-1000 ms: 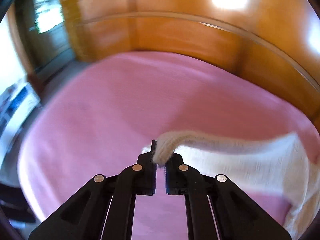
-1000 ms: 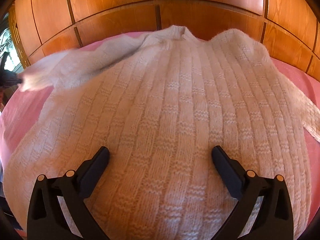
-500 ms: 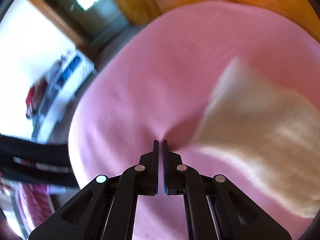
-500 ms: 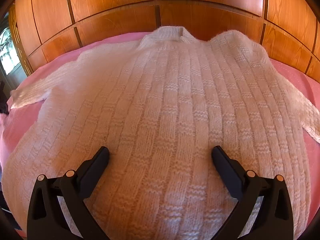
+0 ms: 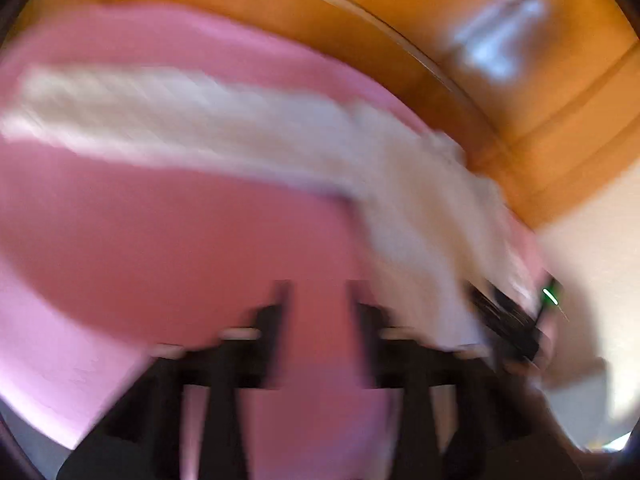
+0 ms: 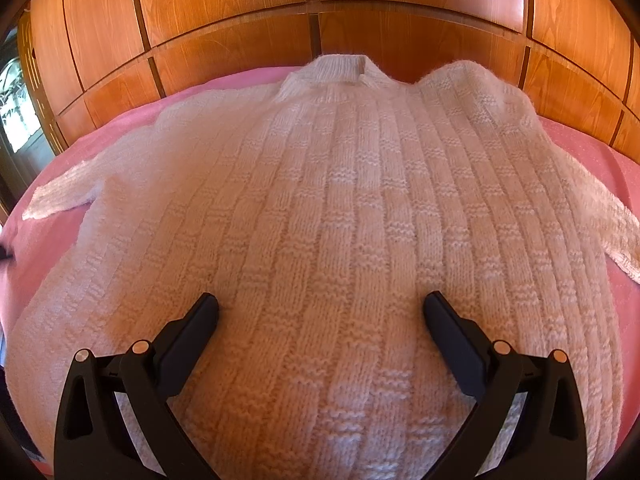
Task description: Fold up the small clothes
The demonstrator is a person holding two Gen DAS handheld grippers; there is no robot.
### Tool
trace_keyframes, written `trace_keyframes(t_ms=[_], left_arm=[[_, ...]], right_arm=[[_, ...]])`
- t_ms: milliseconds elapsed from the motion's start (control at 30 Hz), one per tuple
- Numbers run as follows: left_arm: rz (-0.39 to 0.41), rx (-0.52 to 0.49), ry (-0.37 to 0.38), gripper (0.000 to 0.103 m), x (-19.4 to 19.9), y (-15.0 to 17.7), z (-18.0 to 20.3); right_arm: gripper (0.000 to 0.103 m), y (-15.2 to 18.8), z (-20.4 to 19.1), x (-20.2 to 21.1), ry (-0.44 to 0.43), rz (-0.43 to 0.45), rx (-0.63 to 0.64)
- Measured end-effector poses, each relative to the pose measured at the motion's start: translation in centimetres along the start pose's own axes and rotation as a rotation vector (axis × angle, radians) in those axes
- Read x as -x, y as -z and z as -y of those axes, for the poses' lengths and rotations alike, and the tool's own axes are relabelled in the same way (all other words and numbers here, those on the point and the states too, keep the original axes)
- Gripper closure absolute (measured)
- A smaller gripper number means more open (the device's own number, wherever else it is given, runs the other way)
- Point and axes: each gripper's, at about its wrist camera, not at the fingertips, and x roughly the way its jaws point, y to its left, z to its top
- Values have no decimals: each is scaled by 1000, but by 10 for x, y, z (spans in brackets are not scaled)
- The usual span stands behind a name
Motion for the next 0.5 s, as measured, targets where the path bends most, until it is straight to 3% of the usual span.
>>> trace_keyframes(t_ms=[67,200,333,467,500], left_arm=[[-45,24,119,45,-18,28,10],[-99,68,252,45,-48,60,38],[-92,52,267,50,-55,78,56],[-66,14,292,59,-53,75,64],[-66,0,301,65,-53,75,68]], right_arm=[[2,0,2,1,-10,-1,-5],[2,-2,4,7,-17,-30,9],[2,6,20,38,57,3,41],[2,23,80,78,198,41,-49],[2,30,100,86,229,32,-91]])
